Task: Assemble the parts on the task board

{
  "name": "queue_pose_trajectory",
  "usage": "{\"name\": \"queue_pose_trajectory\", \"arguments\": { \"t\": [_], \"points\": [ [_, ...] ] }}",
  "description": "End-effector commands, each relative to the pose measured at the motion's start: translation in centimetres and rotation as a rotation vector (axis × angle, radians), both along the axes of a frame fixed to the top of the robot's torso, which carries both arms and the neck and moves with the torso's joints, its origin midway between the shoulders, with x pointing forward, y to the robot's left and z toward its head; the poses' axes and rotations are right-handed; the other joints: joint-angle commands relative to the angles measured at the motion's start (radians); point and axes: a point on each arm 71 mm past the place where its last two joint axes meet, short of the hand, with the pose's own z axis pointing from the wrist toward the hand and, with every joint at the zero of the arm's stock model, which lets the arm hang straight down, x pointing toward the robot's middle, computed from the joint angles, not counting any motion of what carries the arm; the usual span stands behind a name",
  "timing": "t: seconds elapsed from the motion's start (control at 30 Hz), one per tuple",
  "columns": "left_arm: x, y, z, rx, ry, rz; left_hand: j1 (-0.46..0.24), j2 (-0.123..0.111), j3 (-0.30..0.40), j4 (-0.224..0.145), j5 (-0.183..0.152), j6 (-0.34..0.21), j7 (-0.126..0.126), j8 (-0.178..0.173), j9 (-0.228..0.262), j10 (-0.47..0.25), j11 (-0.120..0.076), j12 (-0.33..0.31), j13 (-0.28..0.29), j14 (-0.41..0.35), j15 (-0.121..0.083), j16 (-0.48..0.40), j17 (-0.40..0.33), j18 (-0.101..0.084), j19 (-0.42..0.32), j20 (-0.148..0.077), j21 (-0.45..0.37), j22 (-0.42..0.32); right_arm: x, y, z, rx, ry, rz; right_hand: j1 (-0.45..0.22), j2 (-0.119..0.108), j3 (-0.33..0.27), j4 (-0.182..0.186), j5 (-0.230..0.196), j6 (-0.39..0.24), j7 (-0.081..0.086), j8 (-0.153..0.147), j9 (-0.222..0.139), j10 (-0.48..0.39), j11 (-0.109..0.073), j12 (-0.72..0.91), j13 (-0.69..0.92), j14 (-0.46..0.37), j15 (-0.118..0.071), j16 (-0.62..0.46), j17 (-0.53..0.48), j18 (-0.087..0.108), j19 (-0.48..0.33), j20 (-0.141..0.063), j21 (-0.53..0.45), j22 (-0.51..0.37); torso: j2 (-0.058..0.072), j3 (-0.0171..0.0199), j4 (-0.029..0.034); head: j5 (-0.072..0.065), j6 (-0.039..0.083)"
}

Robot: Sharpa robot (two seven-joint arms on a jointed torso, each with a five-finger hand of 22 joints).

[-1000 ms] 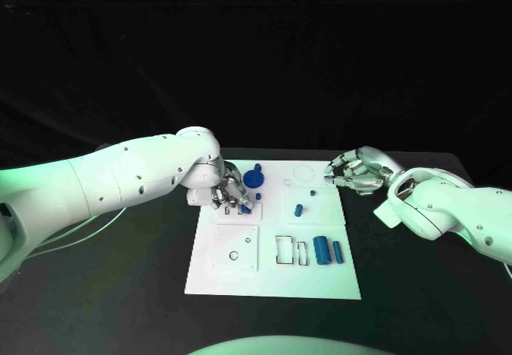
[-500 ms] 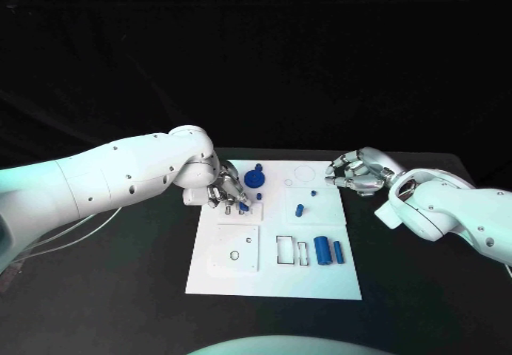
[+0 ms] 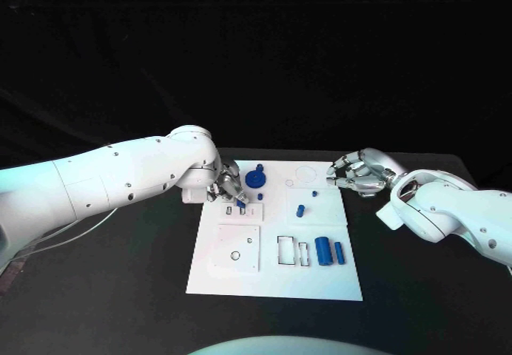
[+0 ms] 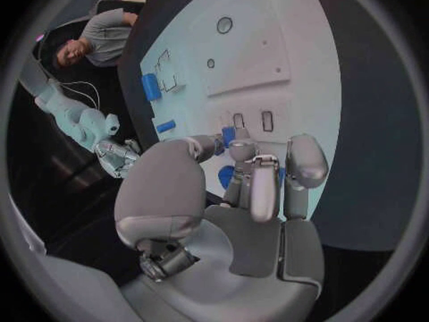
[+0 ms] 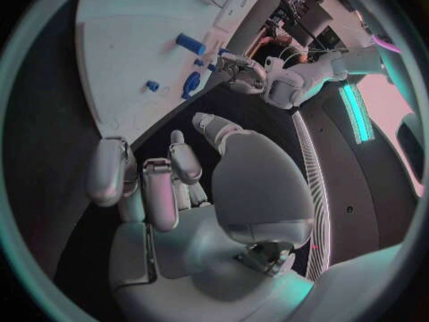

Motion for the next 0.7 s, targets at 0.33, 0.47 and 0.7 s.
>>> {"name": "queue_pose_trajectory", "arguments": {
  "t": [0.33,0.47,0.7],
  "points": [
    [0.24,-0.67,-0.62,0.039,0.027,-0.012,0.003,0.000,0.130,-0.128,0.001,0.017,-0.013,0.002,-0.001,0.010,0.000,0.010,0.009,0.068,-0.009,0.006,0.131,-0.008,0.008,-0.001,0.007,0.004,-0.07,0.33,0.03,0.001,-0.009,0.015,0.003,0.000,0.005,0.004,0.007,-0.008,-0.001,0.007,-0.002,-0.004,0.001,0.005,-0.003,0.056,-0.007,-0.006,0.046,0.019,-0.007,0.001,-0.006,-0.002,0.001,-0.0009,-0.0020,0.008,0.001],
    [0.12,-0.91,-0.81,0.040,0.044,-0.018,-0.001,0.003,0.129,-0.125,0.001,0.019,-0.013,0.002,-0.001,0.009,-0.001,0.009,0.007,0.068,-0.009,0.006,0.131,-0.008,0.008,-0.002,0.006,0.003,-0.07,0.37,0.05,0.002,-0.010,0.016,0.003,0.000,0.005,0.004,0.007,-0.008,-0.001,0.007,-0.002,-0.004,0.001,0.005,-0.003,0.056,-0.007,-0.006,0.046,0.019,-0.007,0.001,-0.006,-0.002,0.002,-0.0004,-0.0013,0.008,0.000],
    [0.00,-0.97,-1.02,0.049,0.061,-0.025,-0.004,0.006,0.128,-0.122,0.001,0.021,-0.014,0.003,0.000,0.009,-0.001,0.010,0.008,0.069,-0.009,0.007,0.132,-0.007,0.007,-0.002,0.006,0.001,-0.08,0.39,0.06,0.003,-0.011,0.016,0.003,0.000,0.005,0.004,0.007,-0.008,-0.001,0.007,-0.002,-0.004,0.001,0.005,-0.003,0.056,-0.007,-0.006,0.046,0.019,-0.007,0.001,-0.006,-0.002,0.001,-0.0005,-0.0013,0.008,-0.002]
  ]
}}
